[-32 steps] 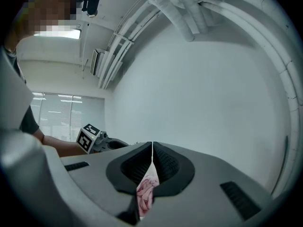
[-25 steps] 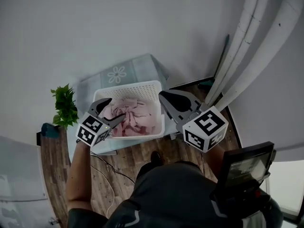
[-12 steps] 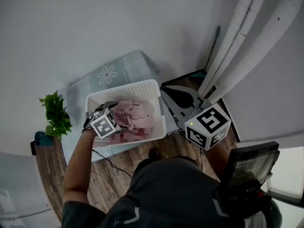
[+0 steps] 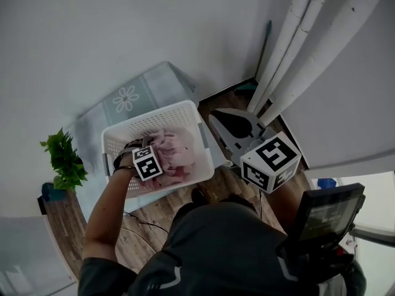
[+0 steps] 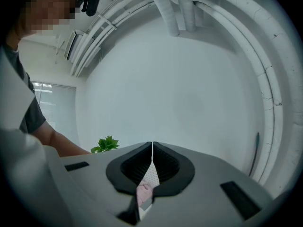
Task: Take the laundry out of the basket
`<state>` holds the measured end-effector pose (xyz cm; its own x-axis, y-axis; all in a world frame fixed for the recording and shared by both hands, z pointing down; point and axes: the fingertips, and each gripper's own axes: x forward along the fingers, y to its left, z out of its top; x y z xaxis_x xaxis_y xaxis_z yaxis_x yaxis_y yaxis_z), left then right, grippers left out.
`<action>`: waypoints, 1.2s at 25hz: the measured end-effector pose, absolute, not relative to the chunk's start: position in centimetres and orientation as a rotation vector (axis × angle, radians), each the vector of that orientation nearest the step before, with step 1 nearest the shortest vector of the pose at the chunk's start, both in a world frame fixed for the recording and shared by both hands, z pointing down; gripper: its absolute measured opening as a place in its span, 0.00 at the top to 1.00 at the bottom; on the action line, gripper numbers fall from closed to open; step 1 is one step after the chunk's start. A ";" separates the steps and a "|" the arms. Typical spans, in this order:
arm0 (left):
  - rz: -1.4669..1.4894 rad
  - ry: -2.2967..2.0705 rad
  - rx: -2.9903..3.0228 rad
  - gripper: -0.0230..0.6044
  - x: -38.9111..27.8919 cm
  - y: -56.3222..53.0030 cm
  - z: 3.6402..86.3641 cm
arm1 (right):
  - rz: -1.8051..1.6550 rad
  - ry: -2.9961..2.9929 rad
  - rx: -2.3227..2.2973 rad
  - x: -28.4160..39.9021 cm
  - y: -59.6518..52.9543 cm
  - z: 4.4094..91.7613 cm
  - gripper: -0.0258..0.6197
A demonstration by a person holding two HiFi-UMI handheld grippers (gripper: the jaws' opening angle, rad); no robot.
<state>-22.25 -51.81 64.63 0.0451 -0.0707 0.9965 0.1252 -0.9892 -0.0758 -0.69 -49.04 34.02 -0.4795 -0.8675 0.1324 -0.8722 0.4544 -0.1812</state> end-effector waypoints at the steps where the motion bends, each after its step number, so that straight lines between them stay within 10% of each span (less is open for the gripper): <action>1: -2.082 -0.060 -2.157 0.08 -22.2 -51.9 65.0 | 0.355 -2.658 1.597 -0.7 -49.1 34.1 0.93; 21: -2.170 -0.266 -2.158 0.09 -21.6 -50.4 69.0 | 0.427 -2.551 1.682 -0.4 -48.1 36.2 0.93; 30: -2.104 -0.146 -2.240 0.39 -21.5 -49.4 68.0 | 0.418 -2.582 1.665 -0.3 -47.3 35.9 0.93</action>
<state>-21.49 -49.36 68.01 0.0613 0.0247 0.9978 0.1131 -0.9934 0.0177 -0.25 -47.34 35.87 -0.4225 -0.8885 0.1789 -0.8996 0.3871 -0.2021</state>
